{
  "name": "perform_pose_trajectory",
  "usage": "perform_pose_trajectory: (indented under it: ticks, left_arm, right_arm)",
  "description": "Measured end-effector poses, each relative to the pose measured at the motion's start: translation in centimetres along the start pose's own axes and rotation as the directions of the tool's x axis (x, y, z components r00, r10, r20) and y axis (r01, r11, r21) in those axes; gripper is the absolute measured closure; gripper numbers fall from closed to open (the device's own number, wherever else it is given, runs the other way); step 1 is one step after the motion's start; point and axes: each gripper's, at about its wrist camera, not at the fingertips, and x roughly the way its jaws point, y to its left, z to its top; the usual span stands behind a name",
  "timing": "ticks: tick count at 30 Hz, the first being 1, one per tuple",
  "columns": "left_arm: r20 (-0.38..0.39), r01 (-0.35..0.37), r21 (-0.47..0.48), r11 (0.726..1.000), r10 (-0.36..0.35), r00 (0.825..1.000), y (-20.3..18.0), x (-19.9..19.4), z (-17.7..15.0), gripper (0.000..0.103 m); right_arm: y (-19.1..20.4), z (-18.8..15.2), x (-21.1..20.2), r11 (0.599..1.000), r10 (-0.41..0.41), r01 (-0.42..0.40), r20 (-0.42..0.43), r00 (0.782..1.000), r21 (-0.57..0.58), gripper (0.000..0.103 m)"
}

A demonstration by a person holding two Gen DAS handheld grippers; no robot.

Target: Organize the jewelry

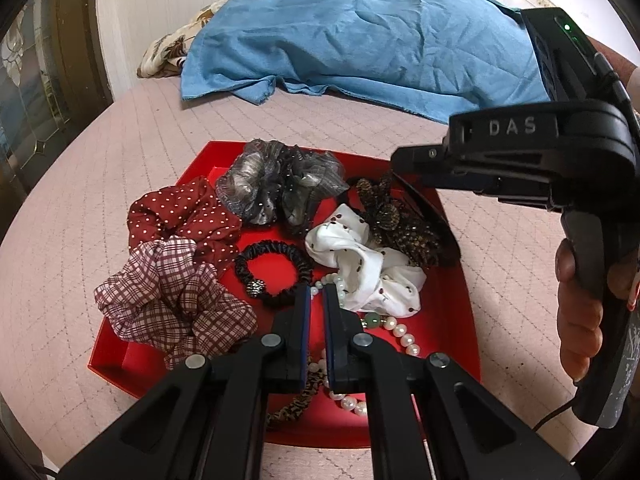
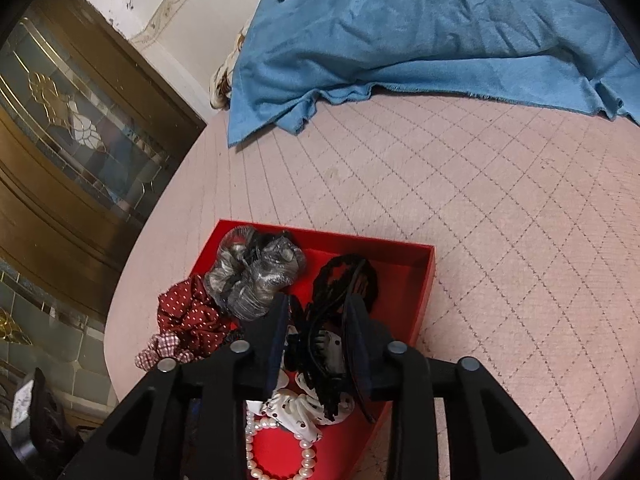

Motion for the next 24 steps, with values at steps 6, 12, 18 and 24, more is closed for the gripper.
perform_pose_trajectory:
  ticks: [6,12,18,24]
  left_arm:
    - [0.01,0.088,-0.024,0.996,-0.088,0.996,0.2,-0.6,0.2,0.097]
    - [0.085,0.237,-0.17,0.957,-0.225,0.971,3.6,-2.1,0.9,0.097]
    - [0.139,0.314,-0.279,0.908,-0.285,0.948,6.3,-2.7,1.0,0.097]
    - [0.123,0.266,-0.281,0.922,-0.241,0.963,6.1,-2.3,1.1,0.097]
  right_arm:
    - [0.0,0.0,-1.1,1.0,0.004,-0.004,0.029,1.0,0.007,0.063]
    - [-0.2,-0.5,-1.8,1.0,-0.004,0.004,0.039,0.999,-0.002,0.063]
    - [-0.5,-1.2,-2.2,1.0,0.013,-0.013,0.04,0.999,0.004,0.063]
    - [-1.0,-1.6,-2.5,1.0,0.02,-0.02,0.038,0.999,0.011,0.063]
